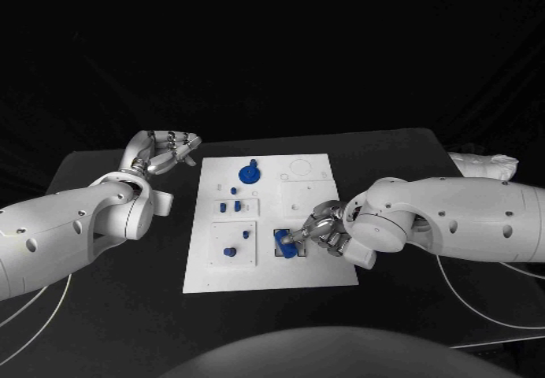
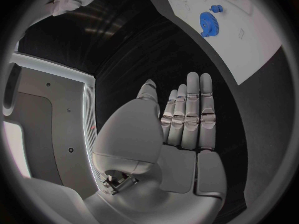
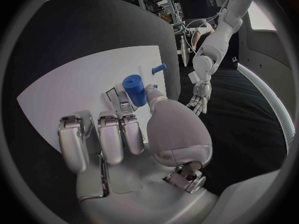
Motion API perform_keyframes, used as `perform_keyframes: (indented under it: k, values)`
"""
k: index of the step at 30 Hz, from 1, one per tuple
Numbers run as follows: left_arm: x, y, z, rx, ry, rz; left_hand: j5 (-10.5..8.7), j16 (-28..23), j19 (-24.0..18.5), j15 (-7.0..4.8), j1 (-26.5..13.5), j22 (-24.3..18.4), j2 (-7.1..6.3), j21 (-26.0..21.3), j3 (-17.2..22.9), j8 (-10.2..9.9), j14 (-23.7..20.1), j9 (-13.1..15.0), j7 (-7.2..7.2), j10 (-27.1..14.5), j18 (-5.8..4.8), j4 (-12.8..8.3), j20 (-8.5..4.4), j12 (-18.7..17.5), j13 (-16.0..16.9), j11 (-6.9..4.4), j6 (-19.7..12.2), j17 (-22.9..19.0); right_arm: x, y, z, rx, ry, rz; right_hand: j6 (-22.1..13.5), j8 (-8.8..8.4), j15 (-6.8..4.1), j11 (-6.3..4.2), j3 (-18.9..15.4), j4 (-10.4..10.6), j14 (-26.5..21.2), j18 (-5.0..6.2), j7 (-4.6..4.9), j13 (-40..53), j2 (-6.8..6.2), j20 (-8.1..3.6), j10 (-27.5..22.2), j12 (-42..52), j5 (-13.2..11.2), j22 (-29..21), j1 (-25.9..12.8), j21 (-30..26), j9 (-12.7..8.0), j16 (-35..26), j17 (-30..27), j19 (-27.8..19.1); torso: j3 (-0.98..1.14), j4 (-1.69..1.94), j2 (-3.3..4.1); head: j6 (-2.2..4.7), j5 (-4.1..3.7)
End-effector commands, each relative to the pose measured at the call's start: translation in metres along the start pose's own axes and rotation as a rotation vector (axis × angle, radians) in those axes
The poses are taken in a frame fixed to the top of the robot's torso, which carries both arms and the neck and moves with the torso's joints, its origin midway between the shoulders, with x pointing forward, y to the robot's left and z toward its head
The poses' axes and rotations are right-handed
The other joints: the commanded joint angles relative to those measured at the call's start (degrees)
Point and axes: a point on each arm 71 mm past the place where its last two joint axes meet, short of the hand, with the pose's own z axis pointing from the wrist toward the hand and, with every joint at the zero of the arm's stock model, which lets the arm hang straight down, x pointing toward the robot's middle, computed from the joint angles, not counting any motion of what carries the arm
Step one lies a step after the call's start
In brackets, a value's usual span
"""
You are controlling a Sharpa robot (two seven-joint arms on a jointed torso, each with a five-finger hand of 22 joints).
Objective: Assemble the parts on the task board
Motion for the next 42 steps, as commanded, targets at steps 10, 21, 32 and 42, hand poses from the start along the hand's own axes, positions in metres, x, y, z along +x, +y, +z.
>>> perform_keyframes:
  k: [10, 21, 32, 42]
  values:
    - [0.003, -0.002, 0.001, 0.009, 0.017, -0.005, 0.35, -0.3, 0.3, 0.36, 0.1, -0.1, 0.38, -0.4, -0.3, 0.1, 0.0, 0.1, -0.09, -0.3, 0.67, -0.1, -0.14, 0.1, 0.1, 0.17, -0.2, -0.1, 0.002, 0.001, 0.001, 0.004, -0.025, -0.012, -0.6, 3.24, -0.54, -0.55, -3.9, 2.6, 5.9, -0.38, 0.18, 15.0, 1.15, -0.67, 5.9, 0.2, -2.4, 15.1, -1.7, 0.3, 2.0, 0.2, 15.1, 6.0, 0.01, 0.01, -0.01, 0.13, 0.00]
    - [0.002, -0.001, 0.001, 0.009, 0.017, -0.005, 0.35, -0.3, 0.3, 0.36, 0.1, -0.1, 0.38, -0.4, -0.3, 0.1, 0.0, 0.1, -0.09, -0.3, 0.67, -0.1, -0.14, 0.1, 0.1, 0.17, -0.2, -0.1, -0.003, 0.001, -0.005, -0.049, -0.108, -0.003, 1.0, 9.48, -0.81, -0.93, -7.4, 4.9, 5.9, -0.38, -0.25, 15.0, 2.88, -0.91, 5.9, 0.2, -2.4, 15.1, -0.8, 0.3, 6.1, 0.2, 15.1, 6.0, 0.02, -0.07, -0.07, 0.38, 0.01]
    - [0.003, -0.001, 0.002, 0.009, 0.019, -0.004, 0.36, -0.3, 0.4, 0.36, 0.1, -0.2, 0.45, -0.4, -0.3, 0.1, 0.0, 0.1, -0.09, -0.3, 0.67, -0.1, -0.14, 0.1, 0.1, 0.17, -0.2, -0.1, -0.017, 0.018, -0.023, -0.151, -0.209, -0.032, -4.6, 27.58, -2.49, -2.83, -13.1, 6.9, 5.9, -0.38, -2.36, 15.0, 4.78, -2.40, 5.9, 0.2, -2.7, 15.1, 3.2, 0.3, 23.3, 0.2, 15.1, 6.0, 0.02, 0.09, 0.05, 0.54, -0.13]
    - [0.004, -0.001, 0.002, 0.008, 0.021, -0.005, 0.36, -0.3, 0.4, 0.36, 0.1, -0.2, 0.45, -0.4, -0.3, 0.1, 0.0, 0.1, -0.09, -0.3, 0.67, -0.1, -0.14, 0.1, 0.1, 0.17, -0.2, -0.1, -0.015, 0.021, -0.029, -0.117, -0.188, -0.091, -8.2, 43.91, -4.05, -5.00, -16.3, 6.9, 5.9, -0.38, -4.68, 15.0, 5.37, -3.96, 5.9, 0.2, -3.4, 15.1, 5.0, 0.3, 41.7, 0.2, 15.1, 6.0, -0.02, 0.00, -0.03, 0.06, -0.06]
